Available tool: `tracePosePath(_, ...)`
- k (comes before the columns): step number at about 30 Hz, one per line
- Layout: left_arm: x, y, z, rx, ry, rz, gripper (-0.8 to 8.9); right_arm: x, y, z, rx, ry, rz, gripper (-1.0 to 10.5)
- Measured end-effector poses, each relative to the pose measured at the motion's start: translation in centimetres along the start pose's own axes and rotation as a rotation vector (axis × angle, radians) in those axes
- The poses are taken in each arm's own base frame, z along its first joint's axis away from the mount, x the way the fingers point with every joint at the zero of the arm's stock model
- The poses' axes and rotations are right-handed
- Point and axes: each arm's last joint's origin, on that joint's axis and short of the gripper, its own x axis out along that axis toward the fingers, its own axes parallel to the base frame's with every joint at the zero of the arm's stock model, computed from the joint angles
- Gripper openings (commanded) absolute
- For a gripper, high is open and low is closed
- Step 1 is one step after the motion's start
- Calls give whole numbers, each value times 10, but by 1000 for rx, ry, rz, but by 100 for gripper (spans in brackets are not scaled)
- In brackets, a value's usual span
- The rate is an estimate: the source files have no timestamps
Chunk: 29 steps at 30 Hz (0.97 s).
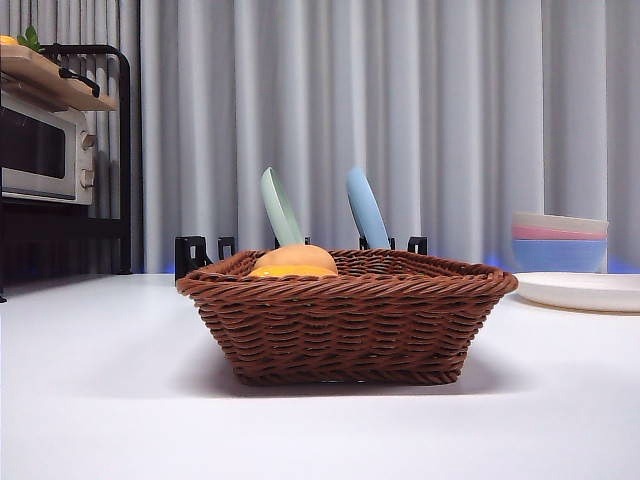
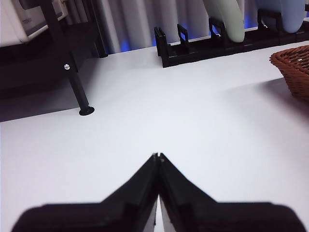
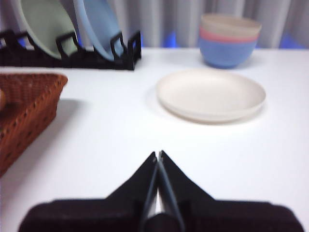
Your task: Pick up the basket,pick up the corn from the table,pick up the potato from the table,pick up the cucumber from the table,put all items into the basket
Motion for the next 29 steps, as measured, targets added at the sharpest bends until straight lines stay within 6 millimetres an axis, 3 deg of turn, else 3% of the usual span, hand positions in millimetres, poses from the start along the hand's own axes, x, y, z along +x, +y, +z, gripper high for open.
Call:
tracePosePath(9,0,0,0,0,0,0,-3,0,0,-1,87,6,0,-16)
tracePosePath(29,0,0,0,0,0,0,-3,0,0,-1,98,11,0,-16)
